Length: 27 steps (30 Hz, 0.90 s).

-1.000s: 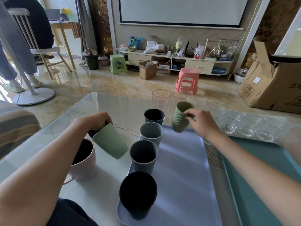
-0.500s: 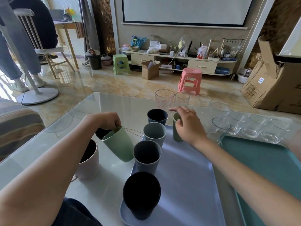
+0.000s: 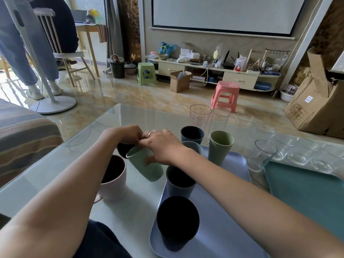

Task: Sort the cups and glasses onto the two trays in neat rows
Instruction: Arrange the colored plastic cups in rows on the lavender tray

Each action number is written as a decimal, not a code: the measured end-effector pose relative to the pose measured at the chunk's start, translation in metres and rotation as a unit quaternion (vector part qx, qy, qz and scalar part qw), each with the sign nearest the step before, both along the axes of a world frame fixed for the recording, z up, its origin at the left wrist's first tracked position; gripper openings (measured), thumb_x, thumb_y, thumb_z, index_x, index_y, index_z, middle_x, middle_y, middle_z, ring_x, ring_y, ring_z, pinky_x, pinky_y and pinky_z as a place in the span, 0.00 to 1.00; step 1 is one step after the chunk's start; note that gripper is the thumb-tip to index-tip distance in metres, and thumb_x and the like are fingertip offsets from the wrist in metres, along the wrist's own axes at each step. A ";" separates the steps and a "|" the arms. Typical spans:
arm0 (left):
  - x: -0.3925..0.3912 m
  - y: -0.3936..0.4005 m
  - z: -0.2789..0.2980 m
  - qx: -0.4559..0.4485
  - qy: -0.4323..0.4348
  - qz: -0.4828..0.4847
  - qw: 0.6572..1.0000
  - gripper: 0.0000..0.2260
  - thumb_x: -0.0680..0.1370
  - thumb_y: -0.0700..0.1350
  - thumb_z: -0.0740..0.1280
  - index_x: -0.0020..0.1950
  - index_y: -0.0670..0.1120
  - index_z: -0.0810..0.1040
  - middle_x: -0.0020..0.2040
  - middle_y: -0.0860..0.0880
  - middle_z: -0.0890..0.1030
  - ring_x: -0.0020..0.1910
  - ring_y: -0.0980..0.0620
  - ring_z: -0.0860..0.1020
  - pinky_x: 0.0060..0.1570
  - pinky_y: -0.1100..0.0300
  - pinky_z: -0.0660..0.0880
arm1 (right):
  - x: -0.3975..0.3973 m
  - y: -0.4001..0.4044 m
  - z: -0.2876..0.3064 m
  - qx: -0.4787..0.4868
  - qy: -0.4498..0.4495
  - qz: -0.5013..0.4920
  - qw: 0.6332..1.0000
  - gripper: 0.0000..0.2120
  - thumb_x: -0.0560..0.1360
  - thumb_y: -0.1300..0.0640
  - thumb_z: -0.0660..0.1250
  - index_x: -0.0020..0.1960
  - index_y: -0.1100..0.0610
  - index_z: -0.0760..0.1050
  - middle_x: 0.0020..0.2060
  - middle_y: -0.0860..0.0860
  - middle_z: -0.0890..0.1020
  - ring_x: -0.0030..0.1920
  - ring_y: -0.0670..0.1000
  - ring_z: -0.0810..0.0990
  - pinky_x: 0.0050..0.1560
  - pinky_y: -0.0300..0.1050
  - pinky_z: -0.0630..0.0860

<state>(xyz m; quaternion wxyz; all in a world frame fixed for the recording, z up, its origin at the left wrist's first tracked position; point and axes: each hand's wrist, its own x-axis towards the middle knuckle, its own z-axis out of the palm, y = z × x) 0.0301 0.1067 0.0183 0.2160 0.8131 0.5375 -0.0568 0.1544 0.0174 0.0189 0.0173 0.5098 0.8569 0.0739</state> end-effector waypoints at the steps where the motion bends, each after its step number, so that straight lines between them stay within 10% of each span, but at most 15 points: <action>1: -0.004 0.002 -0.001 -0.006 -0.015 0.005 1.000 0.02 0.73 0.39 0.67 0.42 0.44 0.80 0.32 0.49 0.76 0.30 0.52 0.73 0.17 0.72 0.66 | 0.000 0.001 -0.002 -0.015 0.002 -0.001 1.000 0.25 0.71 0.42 0.68 0.64 0.50 0.71 0.63 0.51 0.72 0.62 0.54 0.70 0.54 0.50 0.65; 6: -0.027 0.011 -0.004 -0.031 -0.081 0.028 0.996 0.06 0.59 0.51 0.75 0.33 0.56 0.82 0.42 0.49 0.84 0.46 0.47 0.82 0.50 0.47 0.80 | 0.010 0.000 -0.007 -0.092 0.135 -0.019 0.986 0.17 0.70 0.48 0.72 0.54 0.53 0.73 0.51 0.52 0.78 0.52 0.55 0.76 0.46 0.48 0.71; 14: -0.033 0.004 0.000 0.003 -0.170 0.109 0.979 0.18 0.75 0.63 0.61 0.48 0.48 0.74 0.43 0.48 0.76 0.44 0.48 0.74 0.37 0.57 0.72 | 0.021 -0.001 0.004 -0.045 0.198 -0.033 0.979 0.15 0.68 0.52 0.74 0.46 0.58 0.72 0.46 0.55 0.78 0.45 0.56 0.75 0.44 0.50 0.73; 20: -0.036 0.008 0.017 -0.004 -0.298 0.191 0.935 0.19 0.70 0.54 0.72 0.56 0.52 0.68 0.57 0.44 0.69 0.51 0.44 0.72 0.31 0.55 0.75 | 0.038 -0.006 0.013 0.060 0.281 -0.033 0.957 0.11 0.70 0.57 0.73 0.47 0.61 0.74 0.45 0.56 0.80 0.43 0.52 0.74 0.46 0.47 0.73; 27: 0.011 -0.015 0.072 0.225 -0.364 0.142 0.892 0.28 0.68 0.54 0.73 0.62 0.49 0.66 0.58 0.47 0.66 0.56 0.48 0.67 0.48 0.55 0.69 | 0.077 -0.031 0.037 0.214 0.331 -0.076 0.916 0.11 0.71 0.59 0.72 0.50 0.61 0.75 0.45 0.56 0.80 0.46 0.53 0.76 0.46 0.43 0.72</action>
